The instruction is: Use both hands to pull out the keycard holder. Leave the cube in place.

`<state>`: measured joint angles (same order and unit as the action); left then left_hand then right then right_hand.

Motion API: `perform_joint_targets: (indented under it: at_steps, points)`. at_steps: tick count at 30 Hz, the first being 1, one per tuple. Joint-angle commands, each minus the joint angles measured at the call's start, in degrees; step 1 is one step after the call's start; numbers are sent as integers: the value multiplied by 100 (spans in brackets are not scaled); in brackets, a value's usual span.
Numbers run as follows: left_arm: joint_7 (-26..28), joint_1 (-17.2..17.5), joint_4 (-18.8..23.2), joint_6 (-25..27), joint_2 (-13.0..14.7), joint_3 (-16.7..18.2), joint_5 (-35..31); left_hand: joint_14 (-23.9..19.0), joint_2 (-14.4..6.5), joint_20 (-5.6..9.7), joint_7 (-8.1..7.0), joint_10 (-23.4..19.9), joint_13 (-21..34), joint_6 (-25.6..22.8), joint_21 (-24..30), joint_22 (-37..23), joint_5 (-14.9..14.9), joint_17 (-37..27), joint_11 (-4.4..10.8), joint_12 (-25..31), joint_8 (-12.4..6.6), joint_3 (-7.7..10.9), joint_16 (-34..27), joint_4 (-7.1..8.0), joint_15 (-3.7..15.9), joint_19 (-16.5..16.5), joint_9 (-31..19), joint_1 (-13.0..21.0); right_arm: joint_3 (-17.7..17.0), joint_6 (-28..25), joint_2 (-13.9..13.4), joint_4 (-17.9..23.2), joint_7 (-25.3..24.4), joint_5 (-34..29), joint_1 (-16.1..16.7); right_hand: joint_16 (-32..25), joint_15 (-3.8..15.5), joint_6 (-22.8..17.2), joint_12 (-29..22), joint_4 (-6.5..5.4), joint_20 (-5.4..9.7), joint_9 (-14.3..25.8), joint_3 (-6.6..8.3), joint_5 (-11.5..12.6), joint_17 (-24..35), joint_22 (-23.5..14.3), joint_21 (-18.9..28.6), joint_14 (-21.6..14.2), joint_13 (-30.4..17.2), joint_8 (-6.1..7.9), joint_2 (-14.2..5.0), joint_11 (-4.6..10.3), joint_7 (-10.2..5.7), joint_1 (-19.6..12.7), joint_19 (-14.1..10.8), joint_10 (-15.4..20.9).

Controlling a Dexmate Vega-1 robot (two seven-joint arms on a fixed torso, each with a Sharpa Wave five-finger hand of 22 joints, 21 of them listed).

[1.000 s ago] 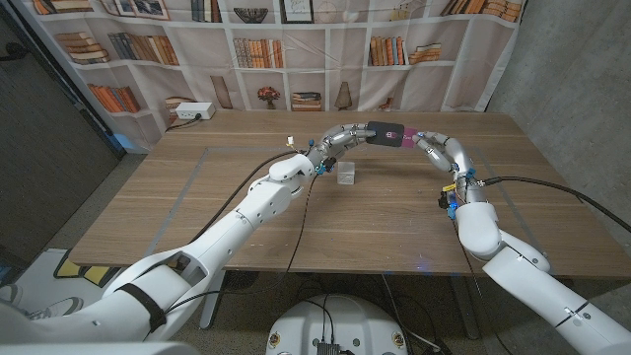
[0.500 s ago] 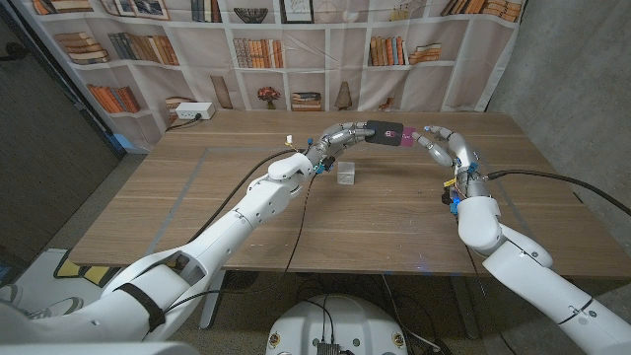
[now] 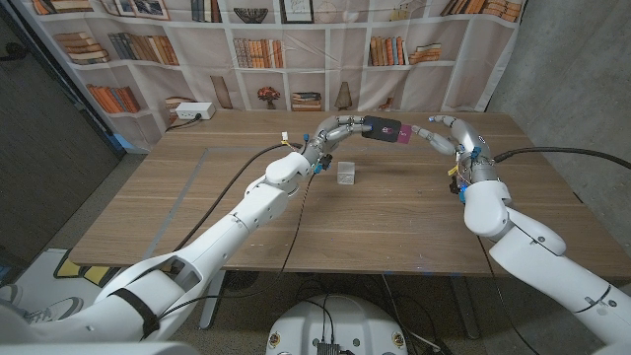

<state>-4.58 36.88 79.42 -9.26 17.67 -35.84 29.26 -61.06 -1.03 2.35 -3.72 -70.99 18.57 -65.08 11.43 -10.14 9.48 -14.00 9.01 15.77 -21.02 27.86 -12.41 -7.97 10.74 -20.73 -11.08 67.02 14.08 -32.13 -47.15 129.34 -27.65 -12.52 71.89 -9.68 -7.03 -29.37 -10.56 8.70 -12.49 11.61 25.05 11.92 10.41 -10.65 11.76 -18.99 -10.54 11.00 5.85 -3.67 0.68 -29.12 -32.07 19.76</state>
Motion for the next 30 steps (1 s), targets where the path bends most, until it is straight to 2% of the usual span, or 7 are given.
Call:
perform_joint_targets:
  at_steps: [1, 7, 13, 20, 26, 30]
  points:
    - [123, 126, 62, -446, 31, 24, -258, 23, -39, 27, 260, -84, 1073, -229, -6, -15, 38, -22, 43, 26, -48, 64, 1, 12, 223, 45, -24, 60, 196, -876, -491, 535, 382, -233, -246, -19, -1, -138, -18, 16, -1, 13, 12, -47, 8, -12, -37, 74, -8, 75, -21, 7, -102, -138, 81, -50]
    - [125, 183, 119, -419, 46, 41, -223, 28, -42, 26, 245, -90, 1072, -217, -5, -15, 36, -37, 48, 26, -43, 55, -9, 9, 221, 49, -24, 69, 304, -1034, -673, 645, 548, -269, -382, -29, 5, -289, -33, 44, -1, 23, 43, -85, 4, -11, -46, 151, -7, 134, -79, 13, -221, -288, 128, -117]
    - [43, 197, 166, -324, 64, 48, -120, 32, -45, 29, 240, -94, 1073, -209, -3, -15, 35, -51, 31, 25, -40, 46, -18, 3, 231, 51, -24, 84, 379, -1084, -794, 726, 658, -280, -510, -42, 15, -443, -44, 70, -1, 46, 69, -103, 0, -11, -47, 194, -7, 195, -120, 81, -321, -439, 161, -180]
    - [16, 197, 257, -146, 103, 38, -56, 52, -54, 33, 241, -81, 1082, -218, 0, -15, 36, -58, 57, 23, -44, 40, -15, 11, 214, 51, -25, 81, 761, -1555, -983, 943, 945, -507, -869, -14, 58, -333, -12, 138, 0, 89, 130, -98, -7, -6, -58, 460, -11, 161, -143, 180, -399, -829, 247, -480]
    - [16, 205, 328, -79, 140, 42, -38, 58, -60, 30, 242, -82, 1085, -211, 1, -15, 36, -64, 46, 23, -42, 36, -16, 12, 217, 54, -25, 86, 887, -1660, -1052, 1061, 1021, -582, -994, -21, 35, -372, -23, 133, -2, 107, 124, -91, -9, -4, -57, 527, -12, 184, -114, 155, -450, -933, 268, -546]
    - [-44, 215, 340, -88, 147, 65, 35, 68, -68, 28, 251, -86, 1087, -212, 2, -14, 37, -63, 56, 24, -42, 36, -10, 21, 204, 55, -25, 79, 857, -1636, -1047, 1100, 1038, -519, -1004, -54, 42, -622, -89, 96, -2, 139, 89, -87, -9, -3, -48, 521, -11, 287, -85, 106, -464, -996, 272, -465]
